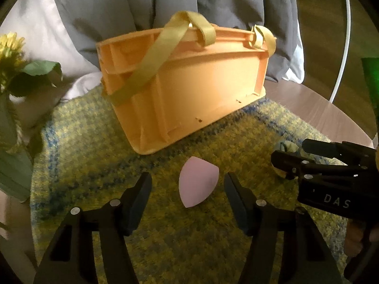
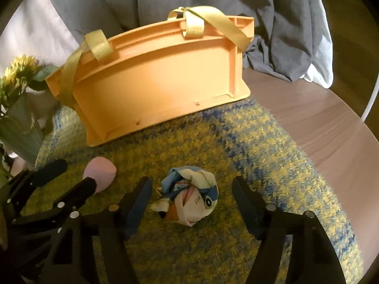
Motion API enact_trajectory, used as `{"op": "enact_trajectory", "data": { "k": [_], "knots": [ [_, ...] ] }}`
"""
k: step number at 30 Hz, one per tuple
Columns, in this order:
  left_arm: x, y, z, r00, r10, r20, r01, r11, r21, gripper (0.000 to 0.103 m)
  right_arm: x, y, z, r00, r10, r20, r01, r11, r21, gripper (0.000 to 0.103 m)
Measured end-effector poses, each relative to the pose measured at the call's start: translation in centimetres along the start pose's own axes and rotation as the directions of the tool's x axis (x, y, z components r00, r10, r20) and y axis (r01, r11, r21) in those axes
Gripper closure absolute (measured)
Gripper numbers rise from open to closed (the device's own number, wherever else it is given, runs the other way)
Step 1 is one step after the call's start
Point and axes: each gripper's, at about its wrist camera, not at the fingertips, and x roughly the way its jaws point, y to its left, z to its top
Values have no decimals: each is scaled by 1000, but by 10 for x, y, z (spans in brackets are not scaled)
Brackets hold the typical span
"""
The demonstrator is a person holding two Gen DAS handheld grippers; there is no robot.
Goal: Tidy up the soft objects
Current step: 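Grasp the pink sponge with the left tool while the right tool grasps the printed cloth, then carry the sponge with the left tool while the right tool carries the cloth over the crate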
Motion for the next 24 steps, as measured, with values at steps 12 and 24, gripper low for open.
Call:
{"op": "enact_trajectory", "data": {
  "k": [12, 24],
  "knots": [
    [20, -5, 1, 998, -40, -42, 39, 999, -23, 65, 7, -1, 0, 999, 35, -17, -35, 999, -2, 48],
    [3, -9, 2, 1000, -28, -12, 27, 998, -63, 67, -1, -6, 0, 999, 54, -5, -54, 999, 4, 56]
  ]
}}
